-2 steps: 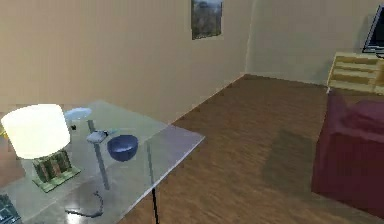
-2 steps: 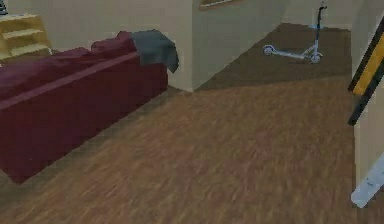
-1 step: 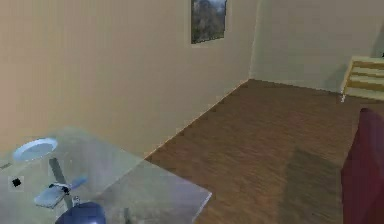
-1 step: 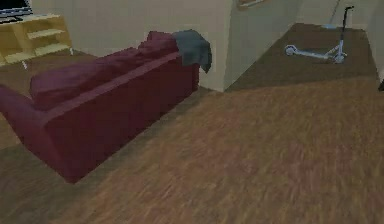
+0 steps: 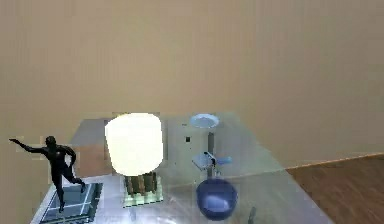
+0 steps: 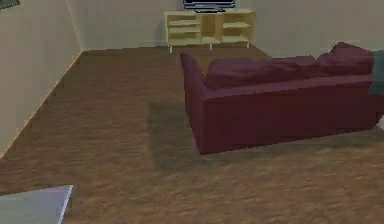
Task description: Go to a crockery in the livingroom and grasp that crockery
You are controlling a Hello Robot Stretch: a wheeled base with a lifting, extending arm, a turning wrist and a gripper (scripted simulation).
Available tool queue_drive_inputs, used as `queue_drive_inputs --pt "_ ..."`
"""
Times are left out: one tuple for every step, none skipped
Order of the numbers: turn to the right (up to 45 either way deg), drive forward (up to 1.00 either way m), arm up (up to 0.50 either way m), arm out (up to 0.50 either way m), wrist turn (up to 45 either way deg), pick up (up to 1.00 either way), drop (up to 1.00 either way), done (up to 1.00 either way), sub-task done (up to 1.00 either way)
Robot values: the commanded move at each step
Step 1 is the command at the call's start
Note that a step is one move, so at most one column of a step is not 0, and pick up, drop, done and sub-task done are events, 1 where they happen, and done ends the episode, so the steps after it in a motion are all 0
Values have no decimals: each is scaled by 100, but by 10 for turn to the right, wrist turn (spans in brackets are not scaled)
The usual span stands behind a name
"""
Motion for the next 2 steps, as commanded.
queue_drive_inputs --pt "-450 0 0 0 0 0 0 0 0" --pt "-300 0 0 0 0 0 0 0 0"
